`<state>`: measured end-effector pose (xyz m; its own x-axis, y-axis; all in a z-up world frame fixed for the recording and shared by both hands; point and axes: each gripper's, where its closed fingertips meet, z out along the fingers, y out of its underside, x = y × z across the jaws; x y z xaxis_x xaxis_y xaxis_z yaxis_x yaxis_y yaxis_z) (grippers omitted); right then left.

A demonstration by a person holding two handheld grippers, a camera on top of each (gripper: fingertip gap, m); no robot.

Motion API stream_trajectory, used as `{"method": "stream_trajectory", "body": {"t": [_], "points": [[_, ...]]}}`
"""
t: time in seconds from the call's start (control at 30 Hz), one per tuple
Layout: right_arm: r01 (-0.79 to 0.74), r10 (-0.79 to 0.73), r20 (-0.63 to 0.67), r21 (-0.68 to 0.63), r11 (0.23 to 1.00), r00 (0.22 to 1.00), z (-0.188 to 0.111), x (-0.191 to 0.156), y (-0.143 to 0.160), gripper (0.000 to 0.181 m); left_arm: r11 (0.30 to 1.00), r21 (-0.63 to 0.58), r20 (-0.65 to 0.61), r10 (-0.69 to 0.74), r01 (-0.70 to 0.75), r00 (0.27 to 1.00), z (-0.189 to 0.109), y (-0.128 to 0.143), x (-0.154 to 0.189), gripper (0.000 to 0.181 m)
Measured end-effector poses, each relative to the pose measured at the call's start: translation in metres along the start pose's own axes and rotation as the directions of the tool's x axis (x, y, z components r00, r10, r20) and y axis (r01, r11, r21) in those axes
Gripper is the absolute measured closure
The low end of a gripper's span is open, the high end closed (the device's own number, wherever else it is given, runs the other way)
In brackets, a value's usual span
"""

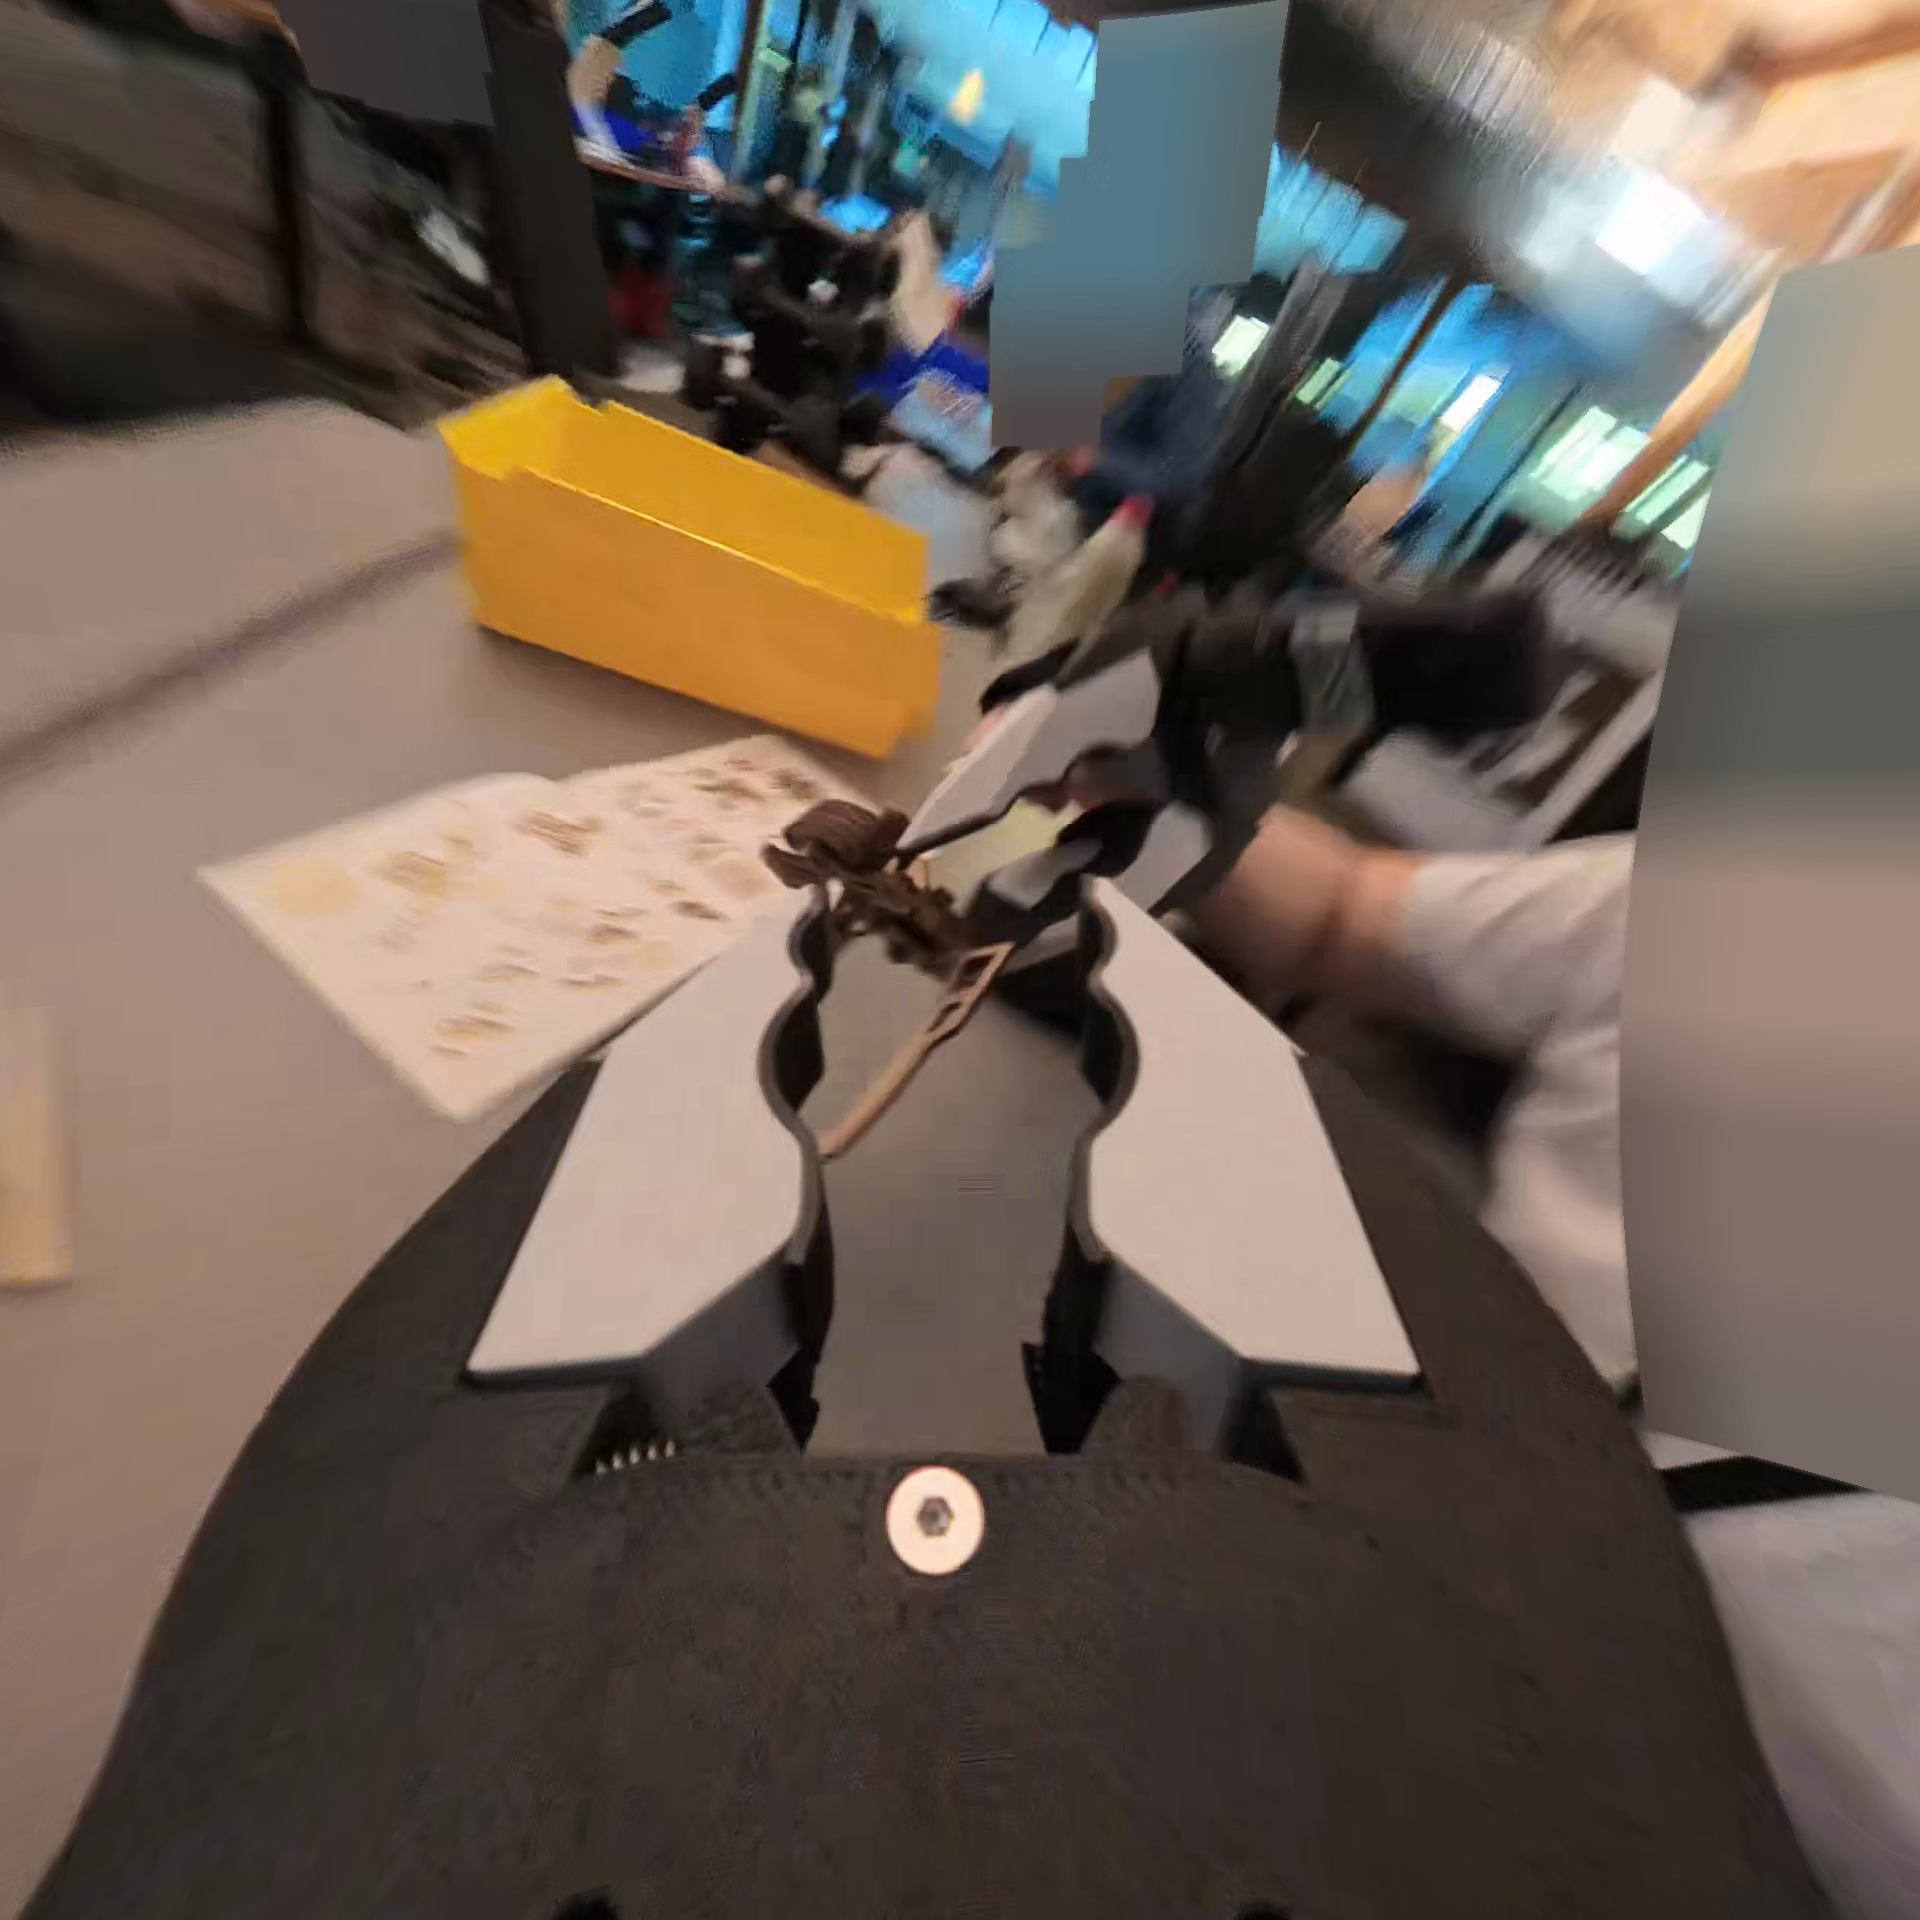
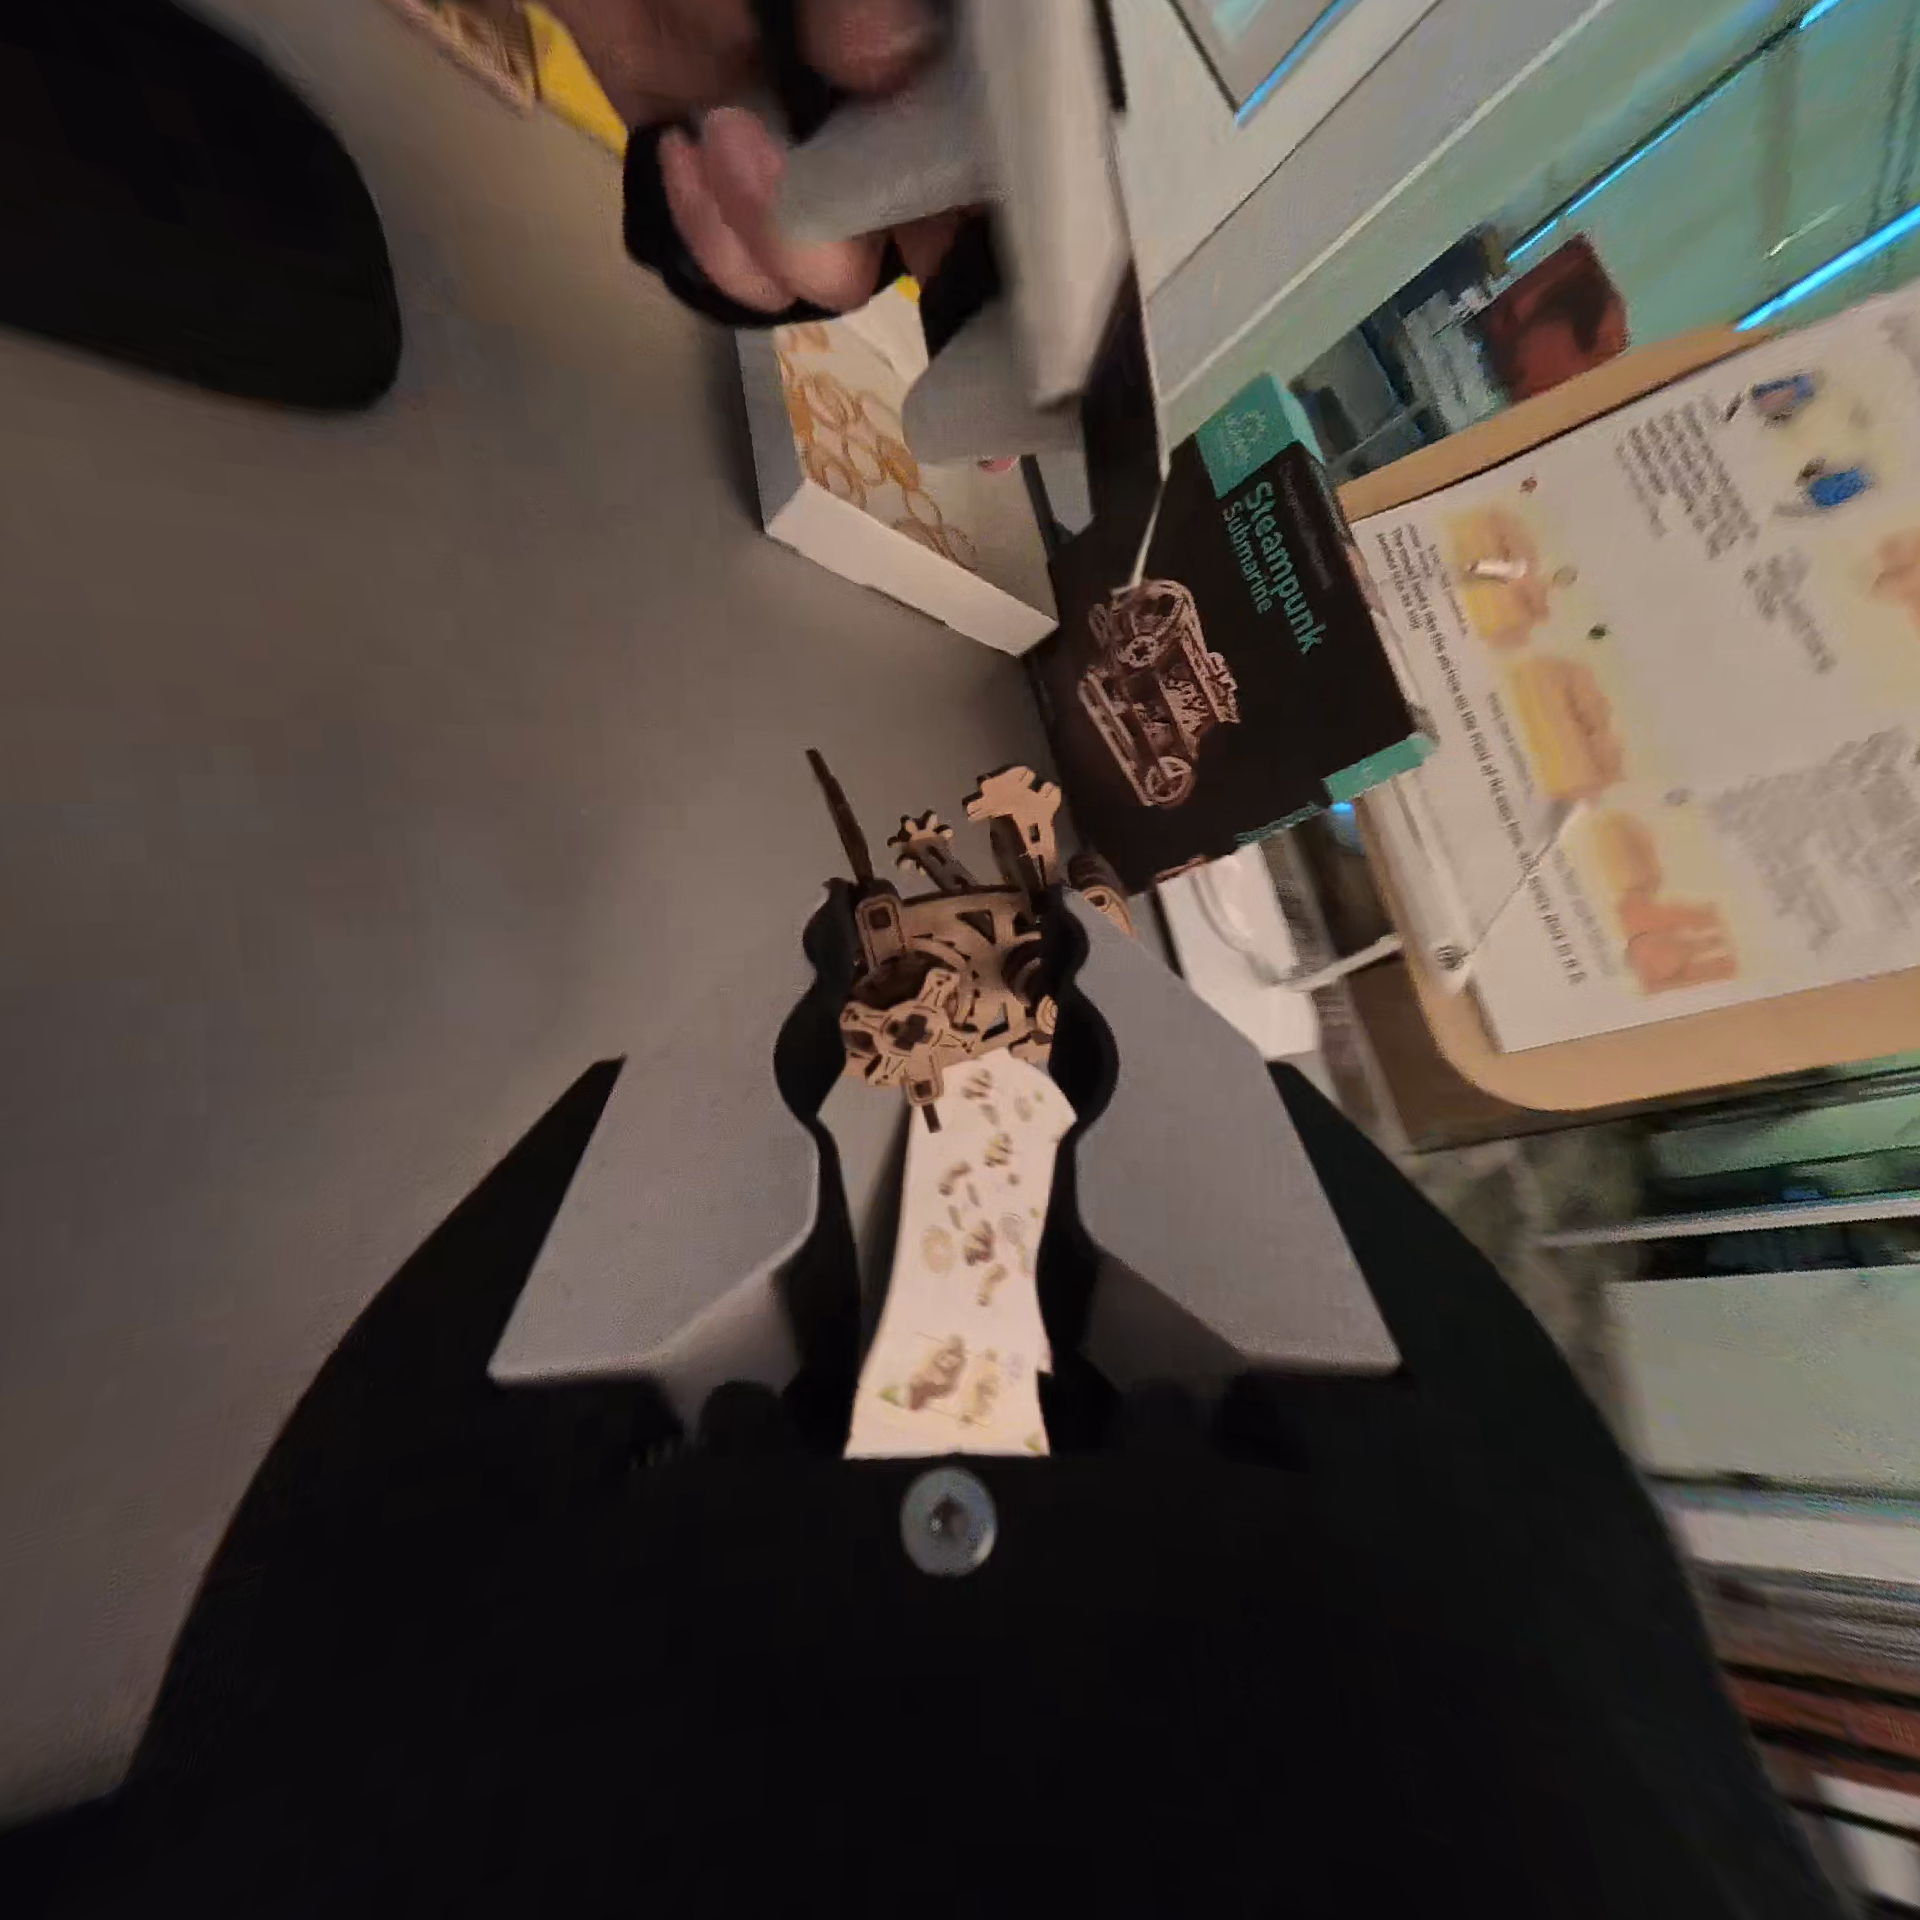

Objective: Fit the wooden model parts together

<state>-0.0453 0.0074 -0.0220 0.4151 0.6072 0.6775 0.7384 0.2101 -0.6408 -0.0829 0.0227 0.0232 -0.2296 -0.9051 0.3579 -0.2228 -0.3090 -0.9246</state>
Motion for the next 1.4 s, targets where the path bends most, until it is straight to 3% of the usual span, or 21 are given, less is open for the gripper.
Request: {"method": "stream_trajectory", "body": {"t": [0.03, 0.1, 0.17, 0.2, 0.33, 0.5, 0.63, 0.8, 0.93, 1.23, 1.4], "points": [[-0.061, 0.060, 0.013, 0.026, 0.998, 0.998, -0.001, 0.002, -0.002, 0.146, 0.985, -0.053, 0.071, 0.168, -0.165, 0.983, 0.003, 0.003, 0.005, 0.128], [-0.111, 0.109, 0.038, 0.039, 0.993, 0.993, -0.003, 0.001, -0.003, 0.146, 0.888, -0.167, 0.172, 0.453, -0.428, 0.875, 0.013, 0.008, 0.010, 0.125], [-0.091, 0.090, 0.033, 0.015, 0.996, 0.995, -0.003, -0.001, 0.002, 0.146, 0.795, -0.219, 0.178, 0.602, -0.565, 0.778, 0.025, 0.014, 0.021, 0.140], [-0.072, 0.072, 0.027, 0.004, 0.997, 0.997, -0.003, -0.003, 0.004, 0.146, 0.781, -0.222, 0.175, 0.621, -0.584, 0.764, 0.031, 0.015, 0.025, 0.144], [0.004, -0.002, 0.054, -0.043, 0.999, 0.999, 0.003, -0.022, 0.009, 0.146, 0.751, -0.330, 0.155, 0.641, -0.572, 0.752, 0.044, 0.035, 0.018, 0.143], [0.123, -0.120, 0.046, -0.075, 0.990, 0.992, 0.005, -0.036, 0.004, 0.146, 0.649, -0.502, 0.157, 0.719, -0.572, 0.677, 0.054, 0.062, -0.002, 0.168], [0.153, -0.148, 0.060, -0.097, 0.983, 0.987, 0.007, -0.045, 0.008, 0.146, 0.649, -0.531, 0.131, 0.698, -0.545, 0.704, 0.056, 0.074, -0.005, 0.180], [0.084, -0.075, 0.108, -0.085, 0.993, 0.991, 0.017, -0.056, 0.014, 0.146, 0.640, -0.563, 0.088, 0.675, -0.523, 0.732, 0.052, 0.089, -0.011, 0.180], [0.162, -0.160, 0.076, -0.025, 0.986, 0.984, 0.021, -0.057, 0.018, 0.145, 0.668, -0.534, 0.082, 0.651, -0.519, 0.754, 0.051, 0.091, -0.014, 0.179], [0.193, -0.196, 0.125, 0.034, 0.981, 0.973, 0.020, -0.070, 0.018, 0.141, 0.664, -0.472, -0.011, 0.653, -0.580, 0.757, 0.049, 0.102, -0.010, 0.179], [0.148, -0.170, 0.120, 0.172, 0.974, 0.978, -0.004, -0.056, 0.004, 0.135, 0.706, -0.403, -0.015, 0.631, -0.582, 0.776, 0.041, 0.095, -0.009, 0.181]]}}
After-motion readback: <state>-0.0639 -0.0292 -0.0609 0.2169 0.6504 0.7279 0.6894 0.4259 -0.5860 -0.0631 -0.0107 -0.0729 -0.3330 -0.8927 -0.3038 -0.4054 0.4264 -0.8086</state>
